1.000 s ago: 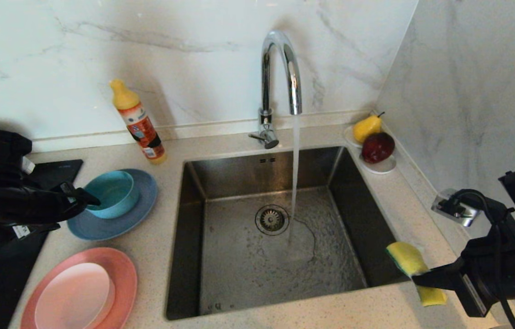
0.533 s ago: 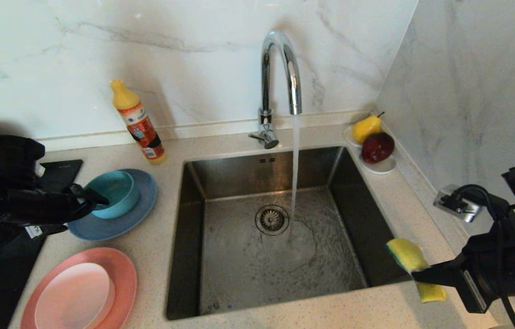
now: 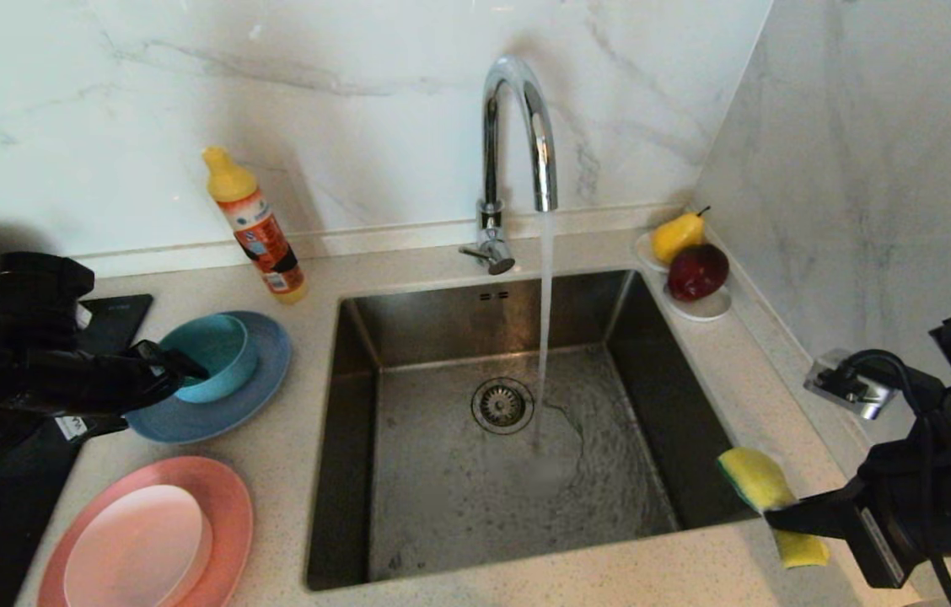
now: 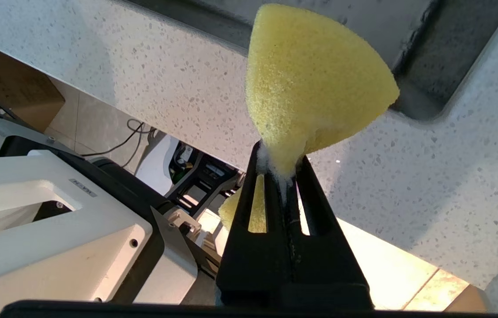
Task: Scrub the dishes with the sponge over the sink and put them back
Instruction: Pick up a bowl and the sponge
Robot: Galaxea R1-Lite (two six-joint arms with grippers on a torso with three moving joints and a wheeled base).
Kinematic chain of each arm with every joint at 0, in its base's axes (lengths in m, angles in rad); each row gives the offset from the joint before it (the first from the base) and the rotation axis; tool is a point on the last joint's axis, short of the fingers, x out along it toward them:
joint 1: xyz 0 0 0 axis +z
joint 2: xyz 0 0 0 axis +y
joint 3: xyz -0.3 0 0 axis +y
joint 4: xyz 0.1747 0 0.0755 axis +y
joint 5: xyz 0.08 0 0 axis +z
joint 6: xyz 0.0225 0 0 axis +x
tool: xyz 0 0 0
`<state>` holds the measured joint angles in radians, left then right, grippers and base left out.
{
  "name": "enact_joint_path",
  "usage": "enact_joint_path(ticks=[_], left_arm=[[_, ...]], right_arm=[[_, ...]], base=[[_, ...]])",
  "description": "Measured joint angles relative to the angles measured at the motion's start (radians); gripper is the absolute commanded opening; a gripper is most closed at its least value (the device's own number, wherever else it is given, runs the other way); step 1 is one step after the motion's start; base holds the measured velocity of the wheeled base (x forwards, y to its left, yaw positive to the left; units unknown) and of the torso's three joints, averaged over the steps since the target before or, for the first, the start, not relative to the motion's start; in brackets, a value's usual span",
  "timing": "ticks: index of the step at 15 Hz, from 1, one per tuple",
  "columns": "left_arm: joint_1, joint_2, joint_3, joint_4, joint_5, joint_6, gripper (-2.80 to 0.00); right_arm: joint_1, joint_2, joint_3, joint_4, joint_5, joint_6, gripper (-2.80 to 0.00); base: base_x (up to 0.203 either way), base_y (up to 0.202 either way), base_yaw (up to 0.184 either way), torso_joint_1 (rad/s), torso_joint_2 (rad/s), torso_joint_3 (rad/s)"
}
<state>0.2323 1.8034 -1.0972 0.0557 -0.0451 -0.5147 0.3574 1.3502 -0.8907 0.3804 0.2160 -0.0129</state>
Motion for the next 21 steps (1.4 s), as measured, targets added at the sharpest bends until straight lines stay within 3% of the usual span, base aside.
enact_joint_path(ticks=[12,21], left_arm=[[-0.023,0.035,-0.107,-0.008,-0.003,0.177,0.0],[-0.05,0.088,-0.094,-0.043,-0.019,0.181,0.0]], right_arm=[[0.0,0.02,0.01,-0.001,0.0,0.001,-2.8],[-0.001,0.01,0.005,-0.002,-0.001,0.001,-2.8]], base=[[0.0,0.0,0.0,0.0,0.0,0.0],[0.0,0.0,0.0,0.0,0.0,0.0]])
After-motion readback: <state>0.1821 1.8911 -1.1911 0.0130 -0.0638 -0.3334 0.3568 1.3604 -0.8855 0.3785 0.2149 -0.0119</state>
